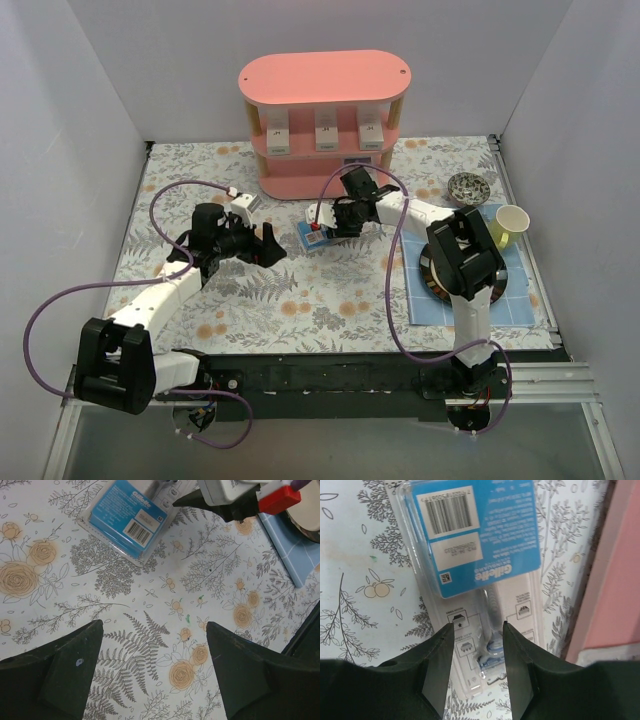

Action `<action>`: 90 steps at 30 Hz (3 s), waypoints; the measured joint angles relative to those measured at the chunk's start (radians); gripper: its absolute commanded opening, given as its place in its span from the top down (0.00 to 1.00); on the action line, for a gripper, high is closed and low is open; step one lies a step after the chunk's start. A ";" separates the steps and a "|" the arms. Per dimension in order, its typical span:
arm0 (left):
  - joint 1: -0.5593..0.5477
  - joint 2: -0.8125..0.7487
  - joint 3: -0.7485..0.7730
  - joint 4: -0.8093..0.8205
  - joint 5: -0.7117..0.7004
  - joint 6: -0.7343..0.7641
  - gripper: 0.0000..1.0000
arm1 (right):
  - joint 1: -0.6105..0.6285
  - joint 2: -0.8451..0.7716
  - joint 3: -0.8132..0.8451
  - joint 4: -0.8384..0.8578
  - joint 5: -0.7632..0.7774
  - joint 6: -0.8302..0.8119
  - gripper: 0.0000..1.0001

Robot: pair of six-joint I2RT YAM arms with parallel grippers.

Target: Place and organize the shaving razors onto the shelf

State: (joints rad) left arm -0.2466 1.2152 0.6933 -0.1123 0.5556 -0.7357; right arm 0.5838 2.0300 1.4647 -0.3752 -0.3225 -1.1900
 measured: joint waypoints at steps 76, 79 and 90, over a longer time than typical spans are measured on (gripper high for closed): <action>-0.054 0.140 -0.229 0.311 0.185 -0.672 1.00 | 0.158 0.048 0.237 -0.193 0.154 1.677 0.60; -0.051 0.129 -0.224 0.324 0.219 -0.645 1.00 | 0.135 -0.053 0.209 -0.253 0.140 1.542 0.60; 0.058 0.195 -0.018 0.298 0.426 -0.494 1.00 | 0.082 -0.420 0.047 -0.349 0.154 1.147 0.58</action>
State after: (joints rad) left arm -0.1890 1.4105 0.6750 0.1860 0.9817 -1.2301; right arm 0.6655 1.6104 1.5112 -0.7242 -0.1680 -0.0425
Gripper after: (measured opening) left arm 0.017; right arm 0.418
